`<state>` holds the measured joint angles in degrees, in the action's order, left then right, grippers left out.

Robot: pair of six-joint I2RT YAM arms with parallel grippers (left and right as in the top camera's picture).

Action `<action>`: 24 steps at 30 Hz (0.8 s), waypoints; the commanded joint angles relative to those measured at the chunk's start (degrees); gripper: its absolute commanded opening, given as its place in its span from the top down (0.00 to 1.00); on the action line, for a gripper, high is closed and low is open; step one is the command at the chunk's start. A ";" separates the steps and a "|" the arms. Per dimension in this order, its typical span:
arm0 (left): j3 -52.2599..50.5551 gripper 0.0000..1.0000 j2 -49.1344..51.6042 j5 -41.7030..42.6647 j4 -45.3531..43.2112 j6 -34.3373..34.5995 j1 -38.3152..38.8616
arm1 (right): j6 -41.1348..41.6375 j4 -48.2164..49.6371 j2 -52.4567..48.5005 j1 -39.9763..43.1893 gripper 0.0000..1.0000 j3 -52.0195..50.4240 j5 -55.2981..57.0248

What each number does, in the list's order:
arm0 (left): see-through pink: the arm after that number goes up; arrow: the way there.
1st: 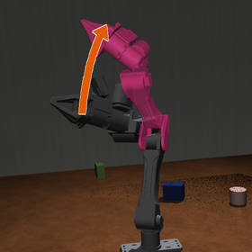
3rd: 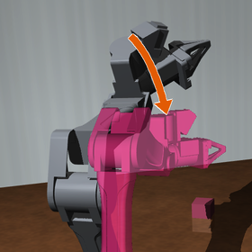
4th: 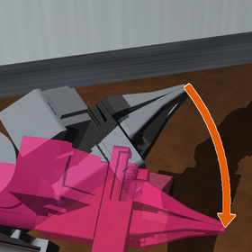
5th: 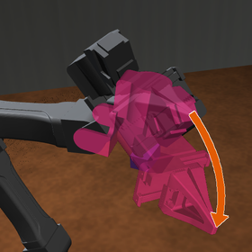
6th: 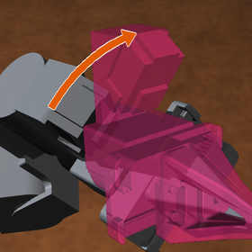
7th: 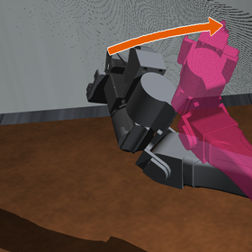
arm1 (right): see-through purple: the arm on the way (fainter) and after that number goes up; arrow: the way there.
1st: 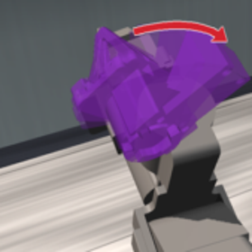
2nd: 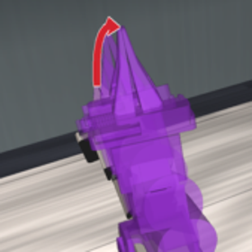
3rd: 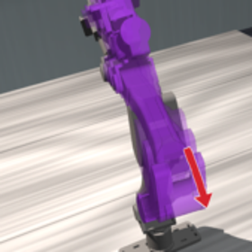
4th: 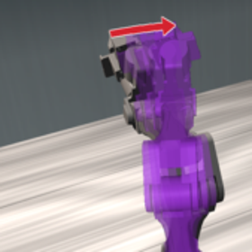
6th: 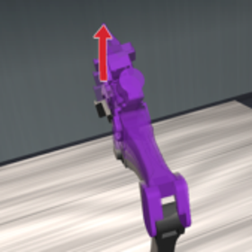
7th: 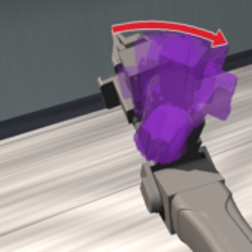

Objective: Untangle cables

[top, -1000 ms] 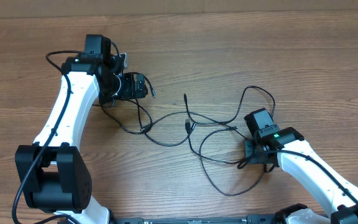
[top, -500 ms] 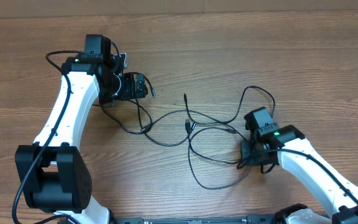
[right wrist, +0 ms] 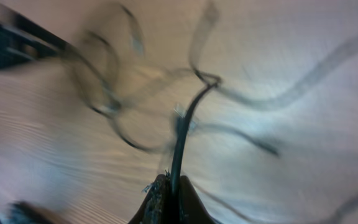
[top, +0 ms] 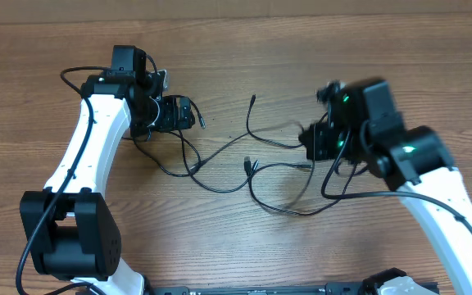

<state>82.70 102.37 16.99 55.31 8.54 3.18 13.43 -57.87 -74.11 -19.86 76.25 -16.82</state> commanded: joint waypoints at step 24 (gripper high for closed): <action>-0.07 0.01 0.50 0.42 -0.09 -1.27 0.00 | -2.69 36.00 -2.05 0.39 0.96 17.66 7.41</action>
<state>82.70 102.37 16.97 55.31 8.54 3.18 13.19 -22.85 -73.82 -19.86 92.73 -14.02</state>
